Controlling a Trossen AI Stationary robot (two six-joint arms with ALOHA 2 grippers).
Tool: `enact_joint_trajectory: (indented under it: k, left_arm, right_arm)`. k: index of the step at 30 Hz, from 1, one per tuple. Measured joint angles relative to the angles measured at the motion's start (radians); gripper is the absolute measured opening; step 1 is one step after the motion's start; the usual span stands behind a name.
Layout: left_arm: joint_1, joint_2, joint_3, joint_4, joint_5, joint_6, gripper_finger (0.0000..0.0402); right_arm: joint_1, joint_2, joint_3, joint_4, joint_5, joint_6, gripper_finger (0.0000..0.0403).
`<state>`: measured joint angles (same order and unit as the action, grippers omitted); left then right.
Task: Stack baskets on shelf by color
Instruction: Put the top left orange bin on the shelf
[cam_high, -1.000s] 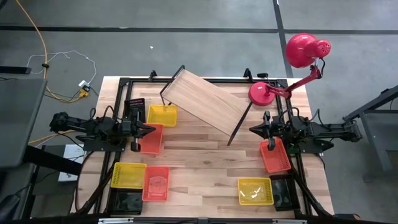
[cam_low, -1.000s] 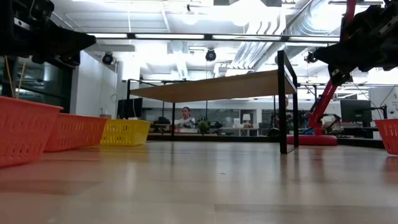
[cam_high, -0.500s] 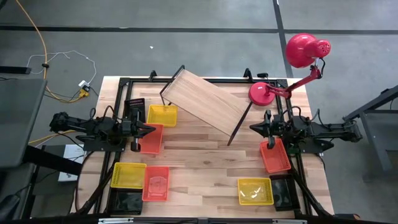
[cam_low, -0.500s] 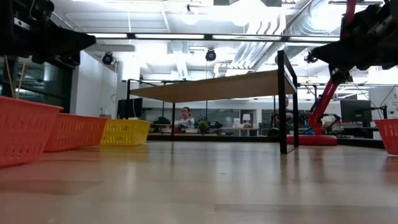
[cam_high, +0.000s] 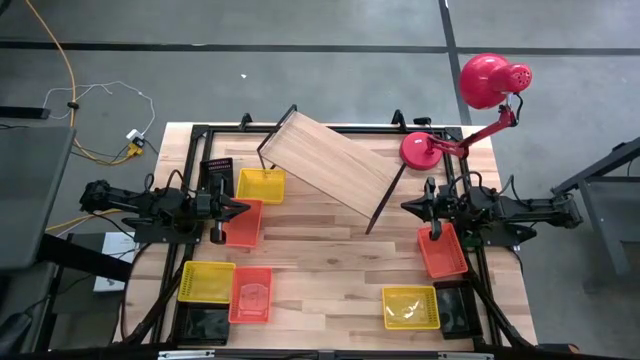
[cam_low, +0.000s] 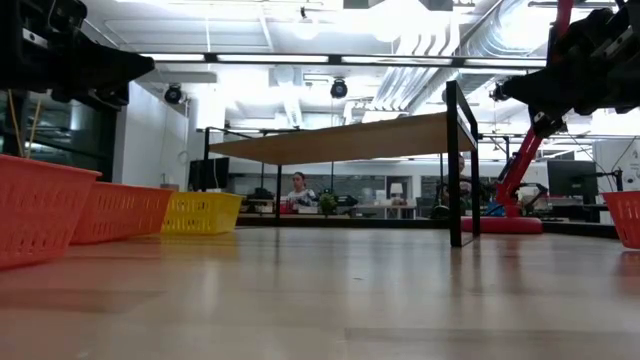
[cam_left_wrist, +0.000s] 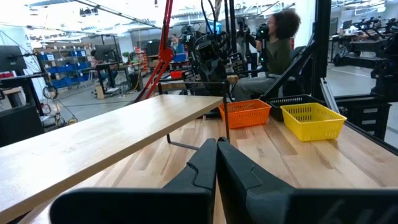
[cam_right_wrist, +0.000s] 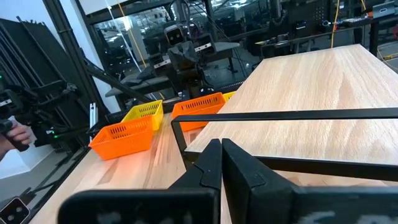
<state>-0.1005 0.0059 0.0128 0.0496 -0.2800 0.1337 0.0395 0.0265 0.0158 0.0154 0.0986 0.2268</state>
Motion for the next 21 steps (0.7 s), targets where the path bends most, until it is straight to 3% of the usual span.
enact_joint_trajectory:
  k: [5, 9, 12, 17, 21]
  left_arm:
    - [0.000, 0.000, 0.000, 0.025, 0.000, -0.009, 0.0001]
    - [0.003, 0.041, 0.001, 0.325, 0.023, -0.082, 0.0001]
    - [-0.001, 0.117, 0.038, 0.368, 0.048, -0.094, 0.0017]
    - [0.000, 0.351, 0.221, 0.102, -0.034, -0.200, 0.0084]
    - [-0.010, 0.564, 0.440, -0.292, -0.025, -0.337, 0.0151]
  right_arm:
    - [0.000, 0.000, 0.000, -0.001, -0.001, 0.000, 0.0000]
    - [0.000, 0.000, 0.000, -0.001, -0.001, 0.000, 0.0000]
    - [0.000, 0.000, 0.000, -0.001, -0.001, 0.000, 0.0000]
    - [0.000, 0.000, 0.000, -0.002, -0.001, 0.000, 0.0000]
    - [0.000, 0.000, 0.000, -0.002, -0.001, 0.000, 0.0000]
